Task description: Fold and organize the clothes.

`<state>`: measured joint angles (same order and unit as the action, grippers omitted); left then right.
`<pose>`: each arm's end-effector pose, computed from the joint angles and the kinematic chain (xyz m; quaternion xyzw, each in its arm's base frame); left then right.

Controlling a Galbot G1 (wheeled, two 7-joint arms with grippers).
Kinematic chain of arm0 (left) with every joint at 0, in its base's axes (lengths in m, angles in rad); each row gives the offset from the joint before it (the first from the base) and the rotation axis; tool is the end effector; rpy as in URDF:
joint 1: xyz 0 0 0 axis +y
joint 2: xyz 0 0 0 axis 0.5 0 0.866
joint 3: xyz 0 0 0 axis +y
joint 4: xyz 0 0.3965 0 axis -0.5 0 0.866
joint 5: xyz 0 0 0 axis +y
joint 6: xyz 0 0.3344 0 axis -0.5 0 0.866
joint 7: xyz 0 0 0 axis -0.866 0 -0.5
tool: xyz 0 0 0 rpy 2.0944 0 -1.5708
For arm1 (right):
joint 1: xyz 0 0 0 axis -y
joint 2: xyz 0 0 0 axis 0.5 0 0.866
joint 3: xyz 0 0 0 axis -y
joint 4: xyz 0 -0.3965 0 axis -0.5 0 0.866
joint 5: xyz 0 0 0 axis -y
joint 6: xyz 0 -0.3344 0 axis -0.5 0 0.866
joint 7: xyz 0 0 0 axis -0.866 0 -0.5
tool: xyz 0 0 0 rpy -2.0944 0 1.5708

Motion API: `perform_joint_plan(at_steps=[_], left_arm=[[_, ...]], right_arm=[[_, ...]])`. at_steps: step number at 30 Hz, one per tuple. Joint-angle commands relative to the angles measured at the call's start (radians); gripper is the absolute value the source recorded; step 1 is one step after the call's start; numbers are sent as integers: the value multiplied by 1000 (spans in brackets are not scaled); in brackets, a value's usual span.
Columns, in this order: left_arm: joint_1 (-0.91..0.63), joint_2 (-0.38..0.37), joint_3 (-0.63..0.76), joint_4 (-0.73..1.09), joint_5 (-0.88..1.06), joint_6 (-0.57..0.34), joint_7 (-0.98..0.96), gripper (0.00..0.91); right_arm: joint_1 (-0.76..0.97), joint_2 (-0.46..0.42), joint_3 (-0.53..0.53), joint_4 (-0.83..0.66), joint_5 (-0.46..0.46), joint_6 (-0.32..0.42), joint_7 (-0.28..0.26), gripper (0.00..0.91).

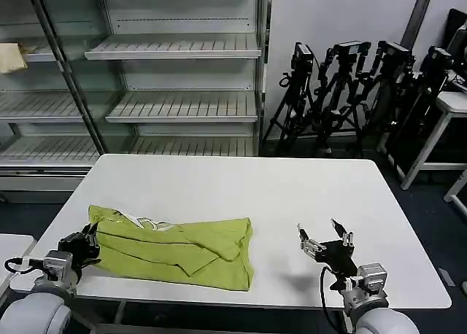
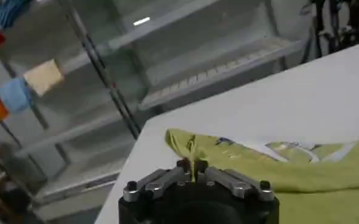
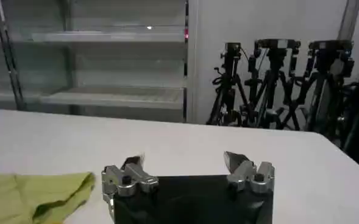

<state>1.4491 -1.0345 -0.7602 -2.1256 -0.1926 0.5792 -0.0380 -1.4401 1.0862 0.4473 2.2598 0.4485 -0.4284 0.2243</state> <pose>0.1935 0.1699 -0.2511 0.0447 -0.9632 -0.1970 0.1772 0.1719 -0.0683 -0.2573 0.0733 -0.9907 0.0201 0.1124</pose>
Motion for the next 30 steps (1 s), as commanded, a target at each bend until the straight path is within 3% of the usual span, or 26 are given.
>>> perform_joint_plan(at_steps=[1,7,16,30], left_arm=[[17,-64,161,-195,129,-2,96,10],[-29,-173,369,-216,194,-3,99,10],[-119,-225,562,-109,238,-17,98,10],[-191,-256,627,-14,-140,0,-62,10]], right_arm=[[-1,1,4,2,-3,1,0,907],[-11,2,28,15,-11,2,-3,907],[-57,-11,102,35,-5,4,-6,907],[-47,4,92,25,-7,5,-9,907]])
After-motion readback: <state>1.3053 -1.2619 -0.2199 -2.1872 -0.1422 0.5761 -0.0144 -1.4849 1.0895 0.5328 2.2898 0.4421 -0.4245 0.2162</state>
